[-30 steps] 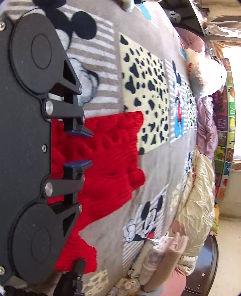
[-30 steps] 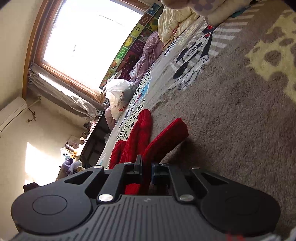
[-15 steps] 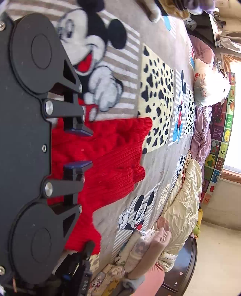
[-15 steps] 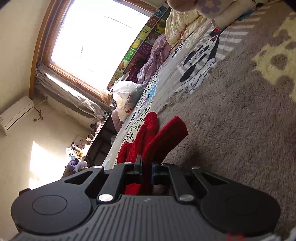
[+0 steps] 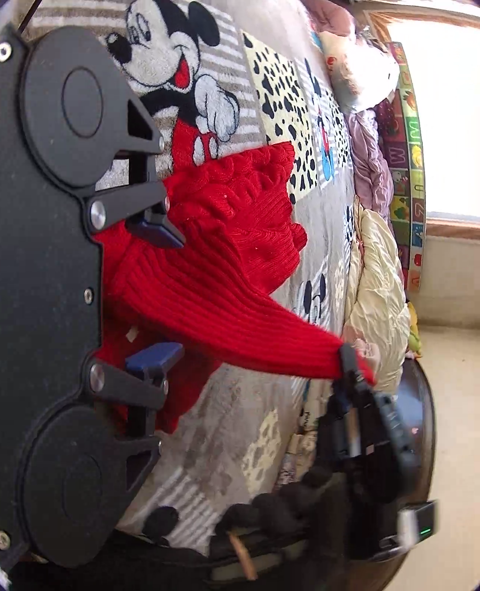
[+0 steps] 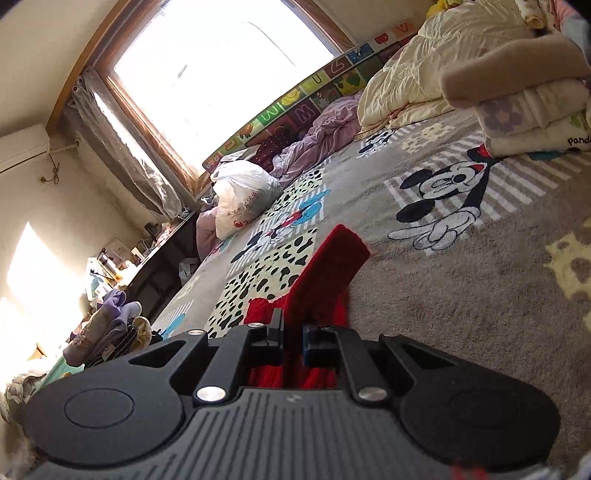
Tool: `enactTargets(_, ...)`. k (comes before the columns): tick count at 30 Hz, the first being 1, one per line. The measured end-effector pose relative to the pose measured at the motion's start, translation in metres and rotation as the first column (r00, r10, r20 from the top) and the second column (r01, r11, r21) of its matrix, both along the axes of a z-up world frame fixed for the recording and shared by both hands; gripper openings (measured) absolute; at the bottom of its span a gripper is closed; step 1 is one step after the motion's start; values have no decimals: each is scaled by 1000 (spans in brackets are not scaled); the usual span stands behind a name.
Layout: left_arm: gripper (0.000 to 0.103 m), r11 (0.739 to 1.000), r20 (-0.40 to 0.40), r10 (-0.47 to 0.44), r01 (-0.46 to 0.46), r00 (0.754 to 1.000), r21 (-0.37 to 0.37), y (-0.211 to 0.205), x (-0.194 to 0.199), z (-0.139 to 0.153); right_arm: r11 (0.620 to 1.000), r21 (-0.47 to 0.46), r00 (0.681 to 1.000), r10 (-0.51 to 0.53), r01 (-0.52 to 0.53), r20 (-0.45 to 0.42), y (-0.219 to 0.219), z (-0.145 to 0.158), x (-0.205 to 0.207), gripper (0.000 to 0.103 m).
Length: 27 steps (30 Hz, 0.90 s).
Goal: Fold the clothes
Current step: 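Lift the sleeve with the right gripper while the left gripper holds the sweater edge, then lay the sleeve onto the sweater body and open the right gripper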
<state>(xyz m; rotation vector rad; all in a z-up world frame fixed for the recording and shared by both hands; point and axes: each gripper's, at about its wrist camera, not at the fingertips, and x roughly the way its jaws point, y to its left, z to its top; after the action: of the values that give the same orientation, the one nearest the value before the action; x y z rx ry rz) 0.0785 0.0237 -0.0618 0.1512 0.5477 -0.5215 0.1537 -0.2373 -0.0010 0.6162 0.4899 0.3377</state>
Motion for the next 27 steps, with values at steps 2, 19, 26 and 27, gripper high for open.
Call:
enactTargets(2,21,1000,-16,15,-15,1000,7,0,3,-3,999,-48,1000,6,-6,-5,21,14,10,11)
enactTargets(19,31,876,-304,95,-224,948,-427,77,32,-1,937,-273,967,170,-219,-192,135,8,130,28)
enactTargets(26,24,841,-315,107,-255,943,-477,81,39,2,929,-288,965,183,-233,-189,105,-8,116,51)
enactTargets(27,20,853,-319,106,-251,942,-458,78,40,0,925,-290,962,193,-244,-194,105,-12,119,51)
